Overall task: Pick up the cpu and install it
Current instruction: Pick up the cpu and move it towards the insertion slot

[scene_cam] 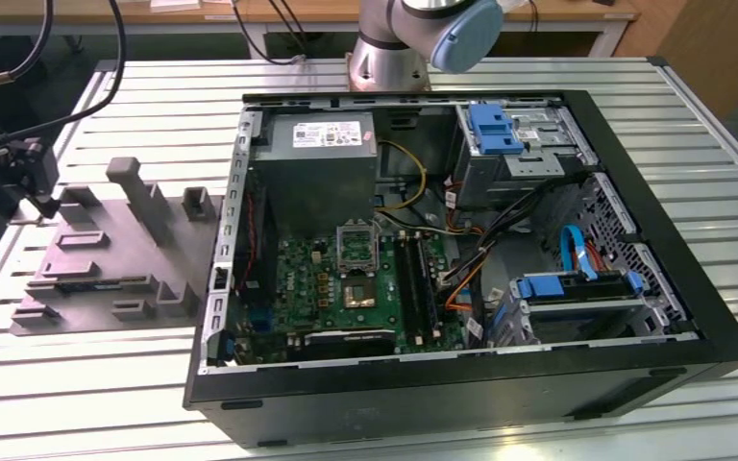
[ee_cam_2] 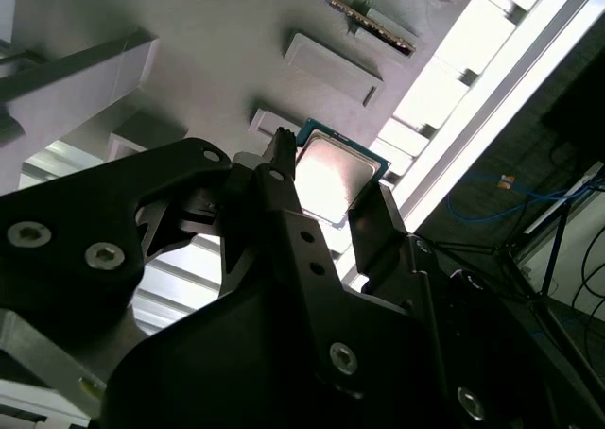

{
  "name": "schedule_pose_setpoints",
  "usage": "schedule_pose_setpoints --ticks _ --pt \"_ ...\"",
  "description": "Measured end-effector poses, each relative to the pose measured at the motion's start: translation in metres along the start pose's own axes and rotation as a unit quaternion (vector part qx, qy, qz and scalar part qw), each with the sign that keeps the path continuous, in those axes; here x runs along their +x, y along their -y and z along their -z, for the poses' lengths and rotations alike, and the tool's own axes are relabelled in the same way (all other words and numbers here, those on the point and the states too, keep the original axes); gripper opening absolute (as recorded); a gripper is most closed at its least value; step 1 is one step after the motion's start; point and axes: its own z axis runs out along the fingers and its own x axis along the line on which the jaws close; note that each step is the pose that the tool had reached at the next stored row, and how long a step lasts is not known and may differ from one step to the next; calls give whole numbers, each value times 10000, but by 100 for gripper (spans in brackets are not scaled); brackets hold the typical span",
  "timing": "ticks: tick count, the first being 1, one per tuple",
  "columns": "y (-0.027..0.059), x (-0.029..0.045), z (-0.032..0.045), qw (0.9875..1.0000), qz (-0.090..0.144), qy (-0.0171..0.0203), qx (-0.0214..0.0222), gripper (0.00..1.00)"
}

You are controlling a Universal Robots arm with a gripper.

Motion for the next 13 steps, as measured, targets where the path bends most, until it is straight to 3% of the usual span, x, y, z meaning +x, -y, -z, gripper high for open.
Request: schedule_pose_setpoints --ticks 13 --pt "0 0 21 10000 0 -1 0 47"
